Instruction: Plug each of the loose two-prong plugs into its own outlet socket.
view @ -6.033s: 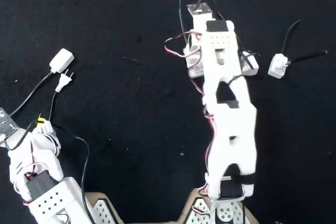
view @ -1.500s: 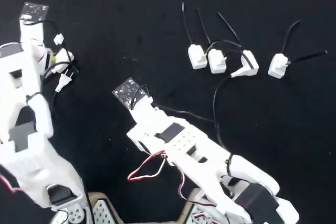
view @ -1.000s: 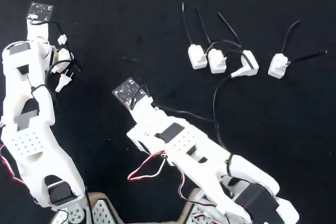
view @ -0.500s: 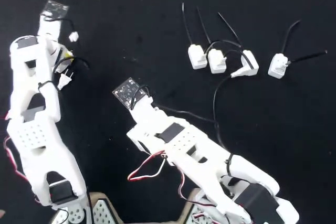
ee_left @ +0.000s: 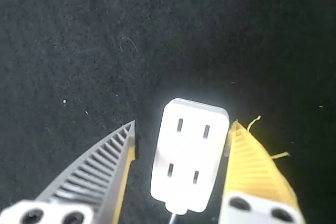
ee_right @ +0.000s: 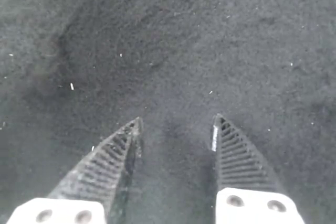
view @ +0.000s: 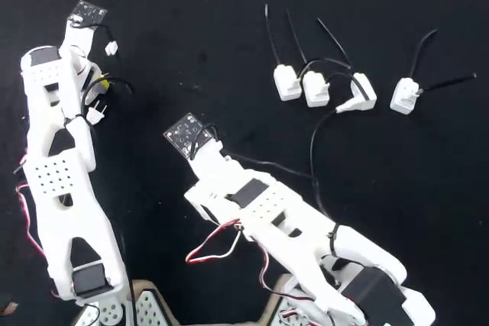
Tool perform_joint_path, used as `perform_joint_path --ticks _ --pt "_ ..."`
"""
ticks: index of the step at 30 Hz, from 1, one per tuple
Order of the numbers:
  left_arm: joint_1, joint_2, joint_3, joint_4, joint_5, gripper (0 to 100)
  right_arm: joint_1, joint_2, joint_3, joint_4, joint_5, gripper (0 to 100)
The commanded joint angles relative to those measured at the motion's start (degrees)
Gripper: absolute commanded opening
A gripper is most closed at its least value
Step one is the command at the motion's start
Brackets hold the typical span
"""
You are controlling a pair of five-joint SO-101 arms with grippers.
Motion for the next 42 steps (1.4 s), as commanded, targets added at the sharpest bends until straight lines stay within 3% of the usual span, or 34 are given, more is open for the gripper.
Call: perform_joint_path --ticks 1,4,8,10,19,24,30,37,42 --pt "-0.13 3.16 -7.43 3.87 -0.35 27 -0.7 -2.77 -0.75 -1.58 -0.09 20.1" --pt "0.22 3.87 -14.37 11.43 -0.35 22 -0.7 -2.77 -0.75 -1.58 -0.09 20.1" --pt "0.31 4.4 -25.27 20.57 -0.35 1 -0.7 -2.86 -0.75 -1.58 -0.09 20.1" --pt "-0.04 4.48 -29.32 23.74 -0.35 7 -0.7 -2.86 -0.75 -1.58 -0.09 20.1" --pt "1.45 3.87 -43.3 37.89 0.0 3 -0.7 -2.86 -0.75 -1.58 -0.09 20.1" --pt "0.84 -0.18 -41.27 37.89 8.88 3 -0.53 -2.95 -0.75 -1.58 -0.09 20.1" --pt "-0.22 -15.47 -25.27 37.98 21.19 3 -0.44 -2.95 -0.75 -1.58 -0.09 20.1" --pt "5.76 -43.87 23.34 36.48 23.38 3 3.08 -3.03 -1.8 -1.05 -0.09 20.1" --pt "10.24 -57.49 53.76 23.65 23.47 3 13.01 -3.03 -4.35 0.44 -1.93 20.1"
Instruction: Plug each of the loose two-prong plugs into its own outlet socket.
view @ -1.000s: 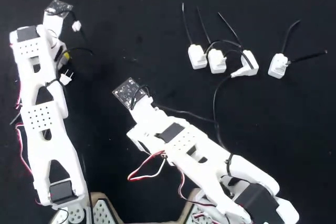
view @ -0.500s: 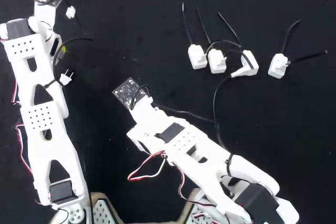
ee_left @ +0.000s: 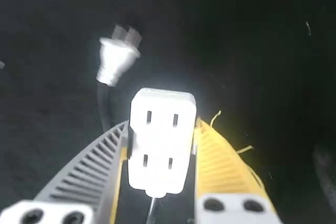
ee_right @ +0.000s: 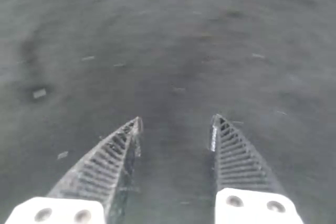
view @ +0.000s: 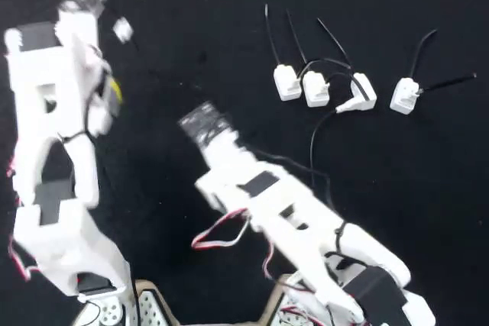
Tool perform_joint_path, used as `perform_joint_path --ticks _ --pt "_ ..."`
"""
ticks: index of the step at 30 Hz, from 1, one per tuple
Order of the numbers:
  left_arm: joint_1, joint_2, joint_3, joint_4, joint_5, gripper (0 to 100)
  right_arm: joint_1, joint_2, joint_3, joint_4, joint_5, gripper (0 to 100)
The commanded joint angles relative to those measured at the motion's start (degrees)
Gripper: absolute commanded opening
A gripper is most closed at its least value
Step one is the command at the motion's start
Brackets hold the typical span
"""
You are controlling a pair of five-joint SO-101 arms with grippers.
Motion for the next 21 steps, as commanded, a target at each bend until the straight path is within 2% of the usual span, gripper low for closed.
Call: perform_joint_path --ticks 1,7,13,15,19,21 --pt "3.03 -12.57 23.6 -10.29 0.53 3 7.12 -3.03 -4.26 0.88 -3.43 20.1" --pt "8.31 -23.82 46.73 -25.85 0.62 3 13.8 -3.03 -5.32 1.23 -7.56 20.1" --pt "10.95 -24.7 60.62 -36.13 0.62 3 14.24 -2.86 -5.76 1.32 -7.65 20.1" --pt "10.68 -24.7 62.46 -38.42 1.67 9 14.24 -2.68 -5.76 1.32 -7.65 20.1" --pt "8.84 -24.88 60.88 -38.95 9.85 27 14.24 -2.59 -5.85 1.32 -7.65 20.1" --pt "6.73 -25.14 58.24 -38.86 12.04 29 14.24 -2.59 -5.76 1.32 -7.65 20.1"
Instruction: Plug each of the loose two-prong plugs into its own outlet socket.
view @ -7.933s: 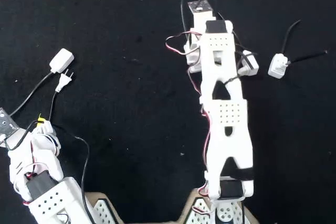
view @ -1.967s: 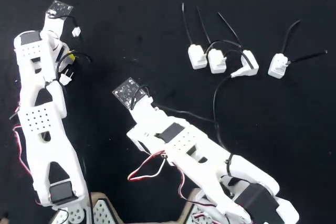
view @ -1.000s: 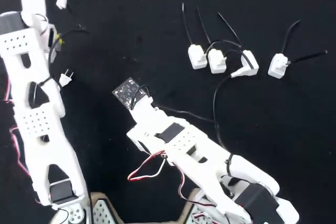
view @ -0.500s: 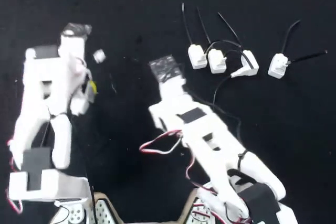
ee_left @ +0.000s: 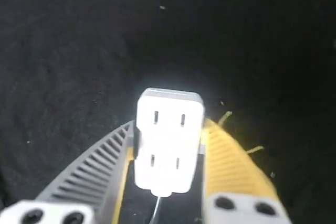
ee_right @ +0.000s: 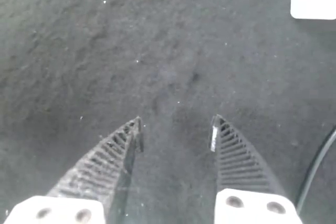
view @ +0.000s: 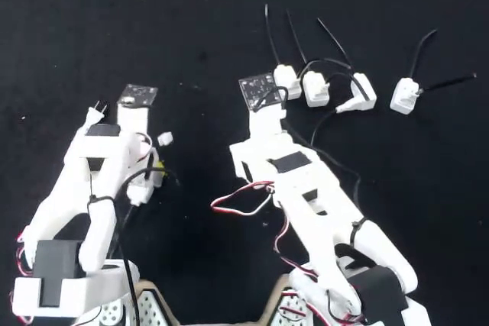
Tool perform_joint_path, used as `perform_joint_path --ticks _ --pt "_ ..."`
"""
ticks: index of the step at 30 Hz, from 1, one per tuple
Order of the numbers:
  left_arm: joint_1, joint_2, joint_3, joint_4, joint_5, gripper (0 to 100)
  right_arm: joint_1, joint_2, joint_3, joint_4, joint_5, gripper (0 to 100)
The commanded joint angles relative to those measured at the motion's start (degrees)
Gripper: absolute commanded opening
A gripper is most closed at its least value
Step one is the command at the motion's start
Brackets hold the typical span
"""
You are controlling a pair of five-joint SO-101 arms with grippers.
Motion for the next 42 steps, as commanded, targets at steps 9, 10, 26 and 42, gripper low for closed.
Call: perform_joint_path --ticks 9,10,26,42 --pt "-17.19 -2.37 -13.76 5.8 -9.58 26 0.88 -2.59 -3.12 0.26 -0.53 20.1" --pt "-17.89 -2.37 -13.41 7.03 -12.31 26 0.88 -2.59 -3.12 0.26 -0.53 20.1" --pt "-17.45 -3.08 -12.53 8.26 -18.46 26 0.79 -2.68 -3.21 0.26 -0.53 20.1" --pt "-4.35 -10.37 -19.74 21.98 -14.59 26 0.79 -2.86 -3.12 0.26 -0.53 20.1"
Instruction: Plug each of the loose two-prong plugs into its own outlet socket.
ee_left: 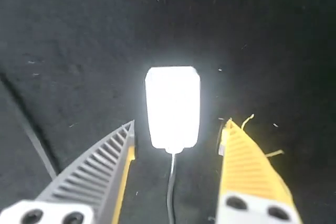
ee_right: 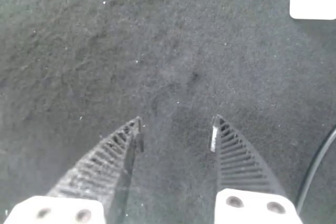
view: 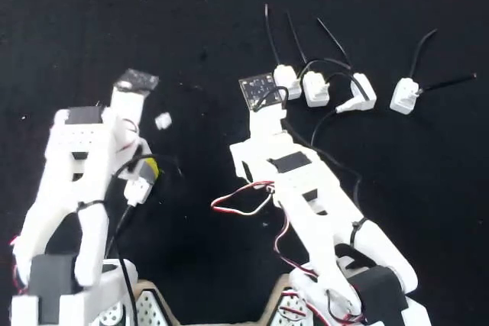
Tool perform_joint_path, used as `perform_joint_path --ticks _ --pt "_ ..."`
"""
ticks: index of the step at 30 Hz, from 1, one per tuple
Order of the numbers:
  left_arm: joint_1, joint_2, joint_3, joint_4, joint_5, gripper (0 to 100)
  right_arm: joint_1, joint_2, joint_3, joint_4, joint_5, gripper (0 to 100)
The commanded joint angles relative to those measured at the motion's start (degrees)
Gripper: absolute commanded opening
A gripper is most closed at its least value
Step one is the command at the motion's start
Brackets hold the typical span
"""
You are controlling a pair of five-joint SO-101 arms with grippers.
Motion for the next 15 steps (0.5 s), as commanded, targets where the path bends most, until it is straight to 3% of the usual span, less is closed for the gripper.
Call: perform_joint_path --ticks 1,9,15 --pt "-3.3 -4.92 -7.87 3.87 0.44 26 0.79 -2.86 -3.12 0.26 -0.53 20.1" --pt "-10.86 -2.2 4.62 2.46 -9.85 26 0.79 -2.86 -3.21 0.44 -0.53 20.1" --pt "-5.14 -2.64 9.19 6.07 -11.6 26 0.79 -2.68 -3.38 0.35 -0.53 20.1"
